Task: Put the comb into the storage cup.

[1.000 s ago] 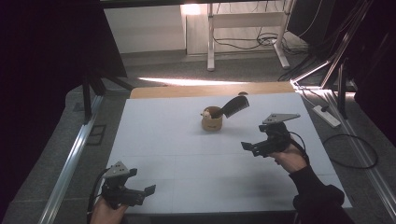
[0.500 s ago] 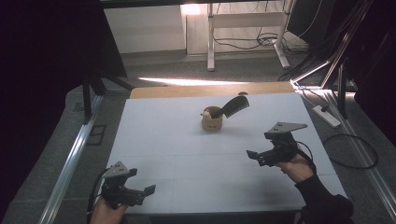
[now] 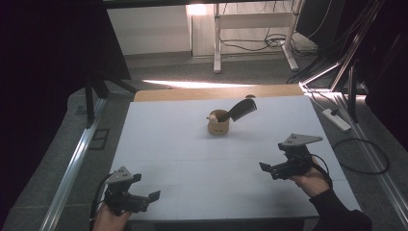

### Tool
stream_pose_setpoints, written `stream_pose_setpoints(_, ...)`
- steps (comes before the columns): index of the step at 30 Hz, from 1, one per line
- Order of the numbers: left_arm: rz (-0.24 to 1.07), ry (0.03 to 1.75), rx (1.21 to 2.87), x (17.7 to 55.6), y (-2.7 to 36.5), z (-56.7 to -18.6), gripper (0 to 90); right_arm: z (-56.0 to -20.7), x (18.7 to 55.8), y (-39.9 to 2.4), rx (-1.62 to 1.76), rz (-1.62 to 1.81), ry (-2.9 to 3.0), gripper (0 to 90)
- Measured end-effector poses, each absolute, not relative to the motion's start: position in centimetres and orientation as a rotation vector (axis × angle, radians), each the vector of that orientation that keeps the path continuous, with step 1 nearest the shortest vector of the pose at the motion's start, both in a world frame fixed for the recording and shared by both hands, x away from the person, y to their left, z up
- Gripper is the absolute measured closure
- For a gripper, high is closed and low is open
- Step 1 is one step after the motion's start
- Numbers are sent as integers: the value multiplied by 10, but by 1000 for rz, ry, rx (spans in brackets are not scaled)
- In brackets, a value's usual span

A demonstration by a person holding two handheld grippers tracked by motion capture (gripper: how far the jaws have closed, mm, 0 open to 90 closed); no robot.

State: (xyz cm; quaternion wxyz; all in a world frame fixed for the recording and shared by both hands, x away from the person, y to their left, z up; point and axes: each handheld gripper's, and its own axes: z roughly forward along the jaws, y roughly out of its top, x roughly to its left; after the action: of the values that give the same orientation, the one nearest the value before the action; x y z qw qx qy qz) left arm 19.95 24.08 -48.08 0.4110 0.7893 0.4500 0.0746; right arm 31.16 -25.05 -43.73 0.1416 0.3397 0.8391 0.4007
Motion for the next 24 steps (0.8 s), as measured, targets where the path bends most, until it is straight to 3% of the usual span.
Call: stream_pose_setpoints(24,190,1124,1989,199,240,-481,11,-444,288,-278,1021,1115,2407,0)
